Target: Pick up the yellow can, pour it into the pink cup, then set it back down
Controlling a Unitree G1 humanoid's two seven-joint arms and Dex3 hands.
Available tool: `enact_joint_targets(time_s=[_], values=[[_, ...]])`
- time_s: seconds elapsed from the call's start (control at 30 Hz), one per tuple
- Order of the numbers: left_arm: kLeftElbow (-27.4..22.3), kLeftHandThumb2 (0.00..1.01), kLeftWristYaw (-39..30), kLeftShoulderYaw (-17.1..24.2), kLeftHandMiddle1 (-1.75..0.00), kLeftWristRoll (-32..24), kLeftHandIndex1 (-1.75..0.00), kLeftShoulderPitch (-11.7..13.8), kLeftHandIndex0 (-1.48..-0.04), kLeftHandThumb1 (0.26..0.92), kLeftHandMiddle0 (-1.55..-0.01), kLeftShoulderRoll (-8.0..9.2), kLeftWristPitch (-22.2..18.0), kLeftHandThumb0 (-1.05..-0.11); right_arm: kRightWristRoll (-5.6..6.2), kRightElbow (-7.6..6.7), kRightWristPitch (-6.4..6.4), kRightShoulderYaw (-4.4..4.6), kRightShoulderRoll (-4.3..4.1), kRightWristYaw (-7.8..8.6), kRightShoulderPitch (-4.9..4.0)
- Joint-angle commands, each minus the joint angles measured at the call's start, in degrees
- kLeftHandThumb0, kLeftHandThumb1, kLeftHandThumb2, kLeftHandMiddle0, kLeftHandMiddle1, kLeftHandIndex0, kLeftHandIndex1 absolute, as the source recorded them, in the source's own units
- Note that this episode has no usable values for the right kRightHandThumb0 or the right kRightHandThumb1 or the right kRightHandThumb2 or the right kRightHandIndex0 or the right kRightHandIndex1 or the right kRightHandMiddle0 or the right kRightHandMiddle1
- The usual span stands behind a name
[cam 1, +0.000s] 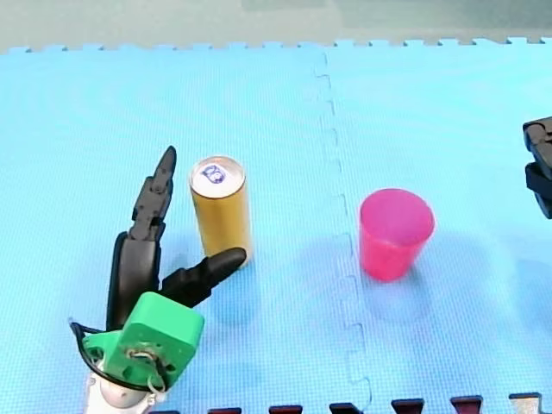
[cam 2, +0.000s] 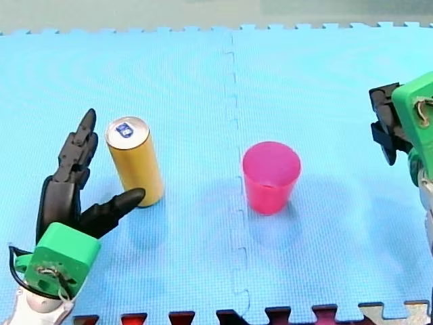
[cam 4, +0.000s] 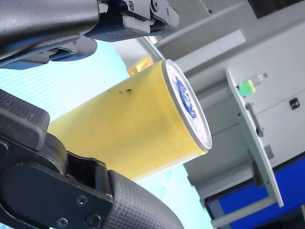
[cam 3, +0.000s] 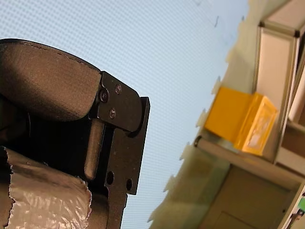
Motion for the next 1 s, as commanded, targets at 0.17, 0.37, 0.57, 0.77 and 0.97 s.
enact_joint_targets(time_s=[0.17,0.37,0.57,0.77,0.97], values=[[2.7,0.0,2.31,-0.6,-0.01,1.38,0.0,1.05,-0.2,0.791,-0.28,-0.42,-1.84,-1.048,-0.2,0.15,-0.88,0.26,0.06,0.05,1.71],[6.53,0.0,4.82,-1.25,-0.01,2.32,-0.01,0.57,-0.21,0.785,-0.28,-1.18,-4.29,-1.048,-0.12,0.22,-1.14,0.16,-0.27,0.57,2.21],[9.29,0.0,4.68,-1.17,0.0,1.54,-0.01,-0.36,-0.21,0.783,-0.28,-1.31,-6.6,-1.048,0.08,0.2,-1.05,0.05,-0.11,1.1,2.01],[10.42,0.0,3.04,-0.6,0.0,-0.13,0.0,-0.95,-0.21,0.786,-0.28,-1.69,-7.82,-1.048,0.24,0.08,-0.83,0.05,0.36,1.48,1.55],[9.2,0.0,-0.12,0.36,0.0,-2.89,-0.01,-0.96,-0.22,0.781,-0.28,-2.21,-7.47,-1.048,0.15,0.04,-0.25,0.2,0.34,1.75,0.93]])
